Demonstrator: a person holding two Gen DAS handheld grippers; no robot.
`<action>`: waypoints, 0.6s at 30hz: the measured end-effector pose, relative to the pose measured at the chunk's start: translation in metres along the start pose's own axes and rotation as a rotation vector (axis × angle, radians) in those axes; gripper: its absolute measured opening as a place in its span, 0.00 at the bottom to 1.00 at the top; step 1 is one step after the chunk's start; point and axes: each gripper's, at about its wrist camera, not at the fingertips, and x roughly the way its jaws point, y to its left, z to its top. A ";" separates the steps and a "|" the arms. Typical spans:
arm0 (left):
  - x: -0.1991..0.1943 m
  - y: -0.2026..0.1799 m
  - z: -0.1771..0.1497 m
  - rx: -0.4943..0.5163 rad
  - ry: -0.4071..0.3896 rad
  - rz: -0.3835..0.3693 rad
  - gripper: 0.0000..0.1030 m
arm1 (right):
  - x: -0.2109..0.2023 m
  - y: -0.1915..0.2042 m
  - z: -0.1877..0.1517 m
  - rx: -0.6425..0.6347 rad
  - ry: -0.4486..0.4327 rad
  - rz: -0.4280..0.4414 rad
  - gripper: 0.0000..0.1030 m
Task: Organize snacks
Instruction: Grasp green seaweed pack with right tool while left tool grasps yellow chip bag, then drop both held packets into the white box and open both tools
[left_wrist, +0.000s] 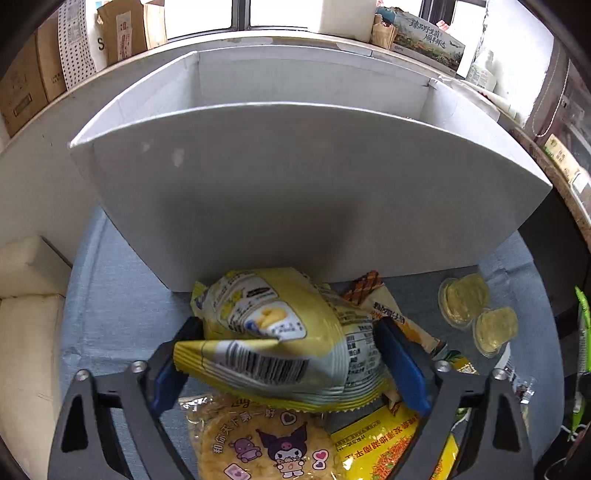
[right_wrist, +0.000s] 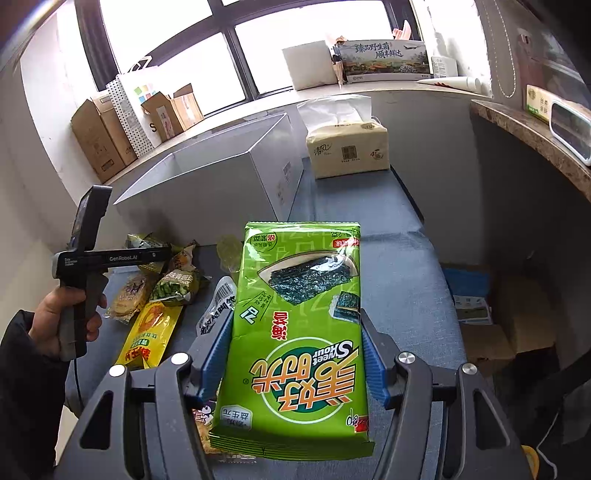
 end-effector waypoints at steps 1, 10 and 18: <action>-0.002 0.004 -0.001 -0.017 -0.003 -0.013 0.85 | 0.001 0.000 -0.001 0.000 0.004 0.002 0.65; -0.088 0.016 -0.032 -0.033 -0.152 -0.118 0.80 | -0.003 0.004 0.001 -0.016 -0.012 0.013 0.65; -0.170 0.013 -0.062 -0.065 -0.253 -0.154 0.81 | -0.017 0.029 0.014 -0.061 -0.056 0.067 0.65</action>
